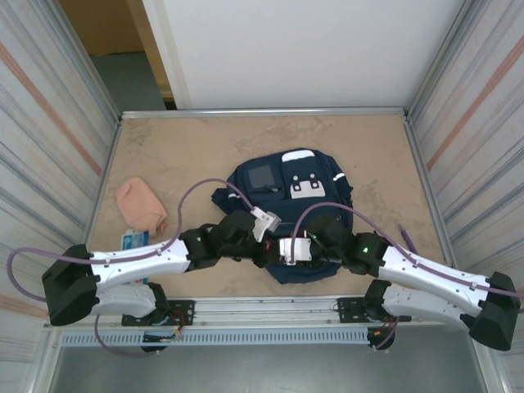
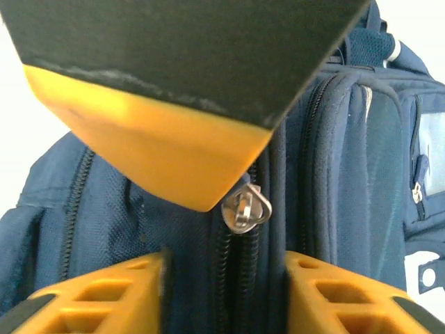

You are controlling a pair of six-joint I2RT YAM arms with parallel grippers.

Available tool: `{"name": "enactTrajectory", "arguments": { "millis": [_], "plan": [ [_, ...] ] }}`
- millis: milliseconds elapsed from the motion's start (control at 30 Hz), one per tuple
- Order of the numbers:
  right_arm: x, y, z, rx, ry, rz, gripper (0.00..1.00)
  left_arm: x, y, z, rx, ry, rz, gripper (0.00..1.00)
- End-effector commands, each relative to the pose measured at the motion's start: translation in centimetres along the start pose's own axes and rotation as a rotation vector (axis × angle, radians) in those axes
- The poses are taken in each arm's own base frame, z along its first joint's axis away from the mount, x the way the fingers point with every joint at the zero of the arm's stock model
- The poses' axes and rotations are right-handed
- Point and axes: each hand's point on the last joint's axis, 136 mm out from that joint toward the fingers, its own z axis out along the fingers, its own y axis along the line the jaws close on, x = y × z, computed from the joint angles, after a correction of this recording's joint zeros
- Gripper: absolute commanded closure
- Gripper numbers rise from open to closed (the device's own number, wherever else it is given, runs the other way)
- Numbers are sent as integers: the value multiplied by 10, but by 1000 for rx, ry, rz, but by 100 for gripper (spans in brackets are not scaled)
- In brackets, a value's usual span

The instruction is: Pack books, pencil case, and school supplies into a backpack

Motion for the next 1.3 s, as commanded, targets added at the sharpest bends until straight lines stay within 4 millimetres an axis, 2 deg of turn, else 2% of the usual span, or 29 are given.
{"name": "enactTrajectory", "arguments": {
  "millis": [0, 67, 200, 267, 333, 400, 567, 700, 900, 967, 1067, 1167, 1200, 1233, 1267],
  "plan": [
    [8, 3, 4, -1, 56, -32, 81, -39, -41, -14, 98, -132, 75, 100],
    [9, 3, 1, 4, 66, -47, 92, -40, -30, -19, 51, -148, 85, 100],
    [-2, 1, -9, 43, -17, -56, 99, -46, 3, -42, -76, -196, 84, 100],
    [-7, -3, -16, 69, -49, -64, 100, -49, 30, -56, -166, -242, 72, 100],
    [-9, -7, -23, 95, -66, -72, 100, -53, 66, -71, -254, -284, 21, 100],
    [-8, -3, -26, 92, -81, -112, 100, -56, 95, -82, -297, -307, -47, 100],
    [-10, 4, -29, 83, -83, -183, 100, -65, 154, -101, -384, -371, -172, 100],
    [-13, 6, -28, 80, -97, -190, 100, -66, 200, -99, -459, -310, -239, 100],
    [-25, 7, -25, 66, -145, -165, 99, -69, 233, -82, -492, -225, -245, 100],
    [-30, 6, -22, 70, -172, -150, 93, -69, 240, -79, -481, -204, -286, 100],
    [-33, 5, -16, 75, -178, -122, 68, -70, 244, -79, -470, -195, -306, 100],
    [-30, 6, -10, 61, -152, -94, 50, -78, 248, -84, -493, -221, -298, 97],
    [-31, 8, -9, 50, -155, -90, 48, -80, 248, -85, -495, -221, -293, 95],
    [-33, 10, -9, 39, -168, -88, 39, -83, 250, -87, -502, -216, -288, 92],
    [-37, 9, -11, 41, -186, -83, 21, -86, 252, -91, -511, -208, -292, 88]
  ]
}}
